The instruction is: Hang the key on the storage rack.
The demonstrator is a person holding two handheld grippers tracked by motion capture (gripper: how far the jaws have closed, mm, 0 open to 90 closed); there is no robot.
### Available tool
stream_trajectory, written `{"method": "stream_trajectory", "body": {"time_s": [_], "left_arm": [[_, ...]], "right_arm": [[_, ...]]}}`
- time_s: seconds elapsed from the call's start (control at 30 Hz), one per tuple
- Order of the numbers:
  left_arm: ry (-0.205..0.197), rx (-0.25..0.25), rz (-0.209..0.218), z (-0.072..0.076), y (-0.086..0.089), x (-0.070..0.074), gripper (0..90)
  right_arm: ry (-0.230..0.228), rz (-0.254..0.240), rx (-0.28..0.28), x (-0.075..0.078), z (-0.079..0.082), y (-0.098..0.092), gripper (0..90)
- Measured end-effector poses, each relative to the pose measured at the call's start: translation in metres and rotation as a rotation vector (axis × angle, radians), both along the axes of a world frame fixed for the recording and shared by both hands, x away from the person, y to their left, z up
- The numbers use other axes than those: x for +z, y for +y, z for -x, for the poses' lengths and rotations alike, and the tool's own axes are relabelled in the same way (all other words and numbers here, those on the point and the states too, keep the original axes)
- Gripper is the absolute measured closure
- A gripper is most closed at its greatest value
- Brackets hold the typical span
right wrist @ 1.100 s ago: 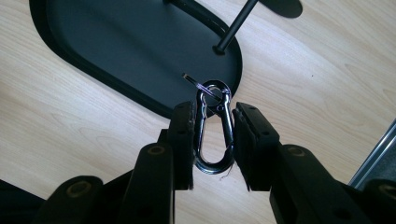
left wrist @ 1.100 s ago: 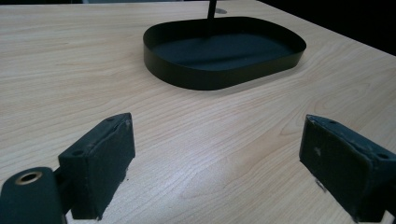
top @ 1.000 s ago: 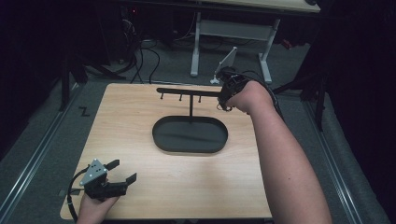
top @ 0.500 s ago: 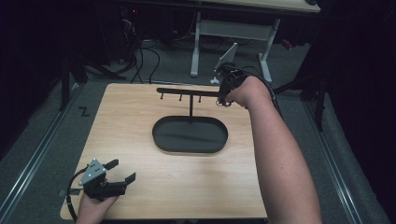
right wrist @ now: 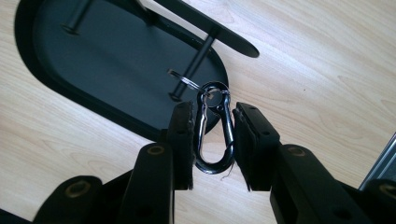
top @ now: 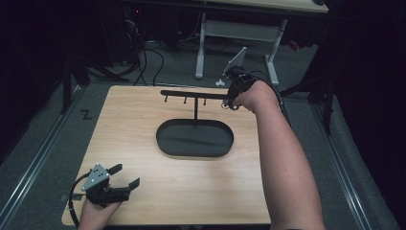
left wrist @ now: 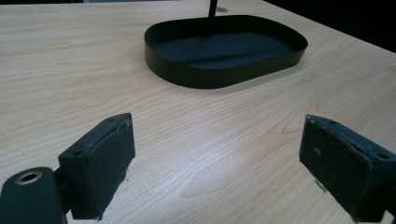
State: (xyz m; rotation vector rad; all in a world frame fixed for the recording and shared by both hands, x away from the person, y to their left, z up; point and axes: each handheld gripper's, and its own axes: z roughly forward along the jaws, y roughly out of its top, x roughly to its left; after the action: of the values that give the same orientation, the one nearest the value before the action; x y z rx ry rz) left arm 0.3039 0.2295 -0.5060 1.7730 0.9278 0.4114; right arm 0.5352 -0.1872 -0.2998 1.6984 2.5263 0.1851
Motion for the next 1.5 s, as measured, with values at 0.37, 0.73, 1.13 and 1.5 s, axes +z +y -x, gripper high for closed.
{"method": "stream_trajectory", "body": {"time_s": [0.37, 0.73, 1.13, 1.5], "left_arm": [[0.001, -0.006, -0.008, 0.0, 0.0, 0.0, 11.4], [0.001, -0.006, -0.005, 0.0, 0.0, 0.0, 11.4], [0.0, -0.004, -0.004, 0.0, -0.001, -0.001, 11.4], [0.003, -0.009, -0.016, -0.001, -0.004, -0.001, 11.4]], "right_arm": [[-0.022, -0.013, -0.005, -0.003, -0.003, -0.003, 69.1], [-0.023, -0.012, -0.011, 0.001, 0.001, -0.006, 68.6], [-0.038, -0.012, -0.018, -0.002, 0.014, -0.014, 64.9], [-0.052, -0.004, -0.02, -0.022, 0.035, -0.023, 58.6]]}}
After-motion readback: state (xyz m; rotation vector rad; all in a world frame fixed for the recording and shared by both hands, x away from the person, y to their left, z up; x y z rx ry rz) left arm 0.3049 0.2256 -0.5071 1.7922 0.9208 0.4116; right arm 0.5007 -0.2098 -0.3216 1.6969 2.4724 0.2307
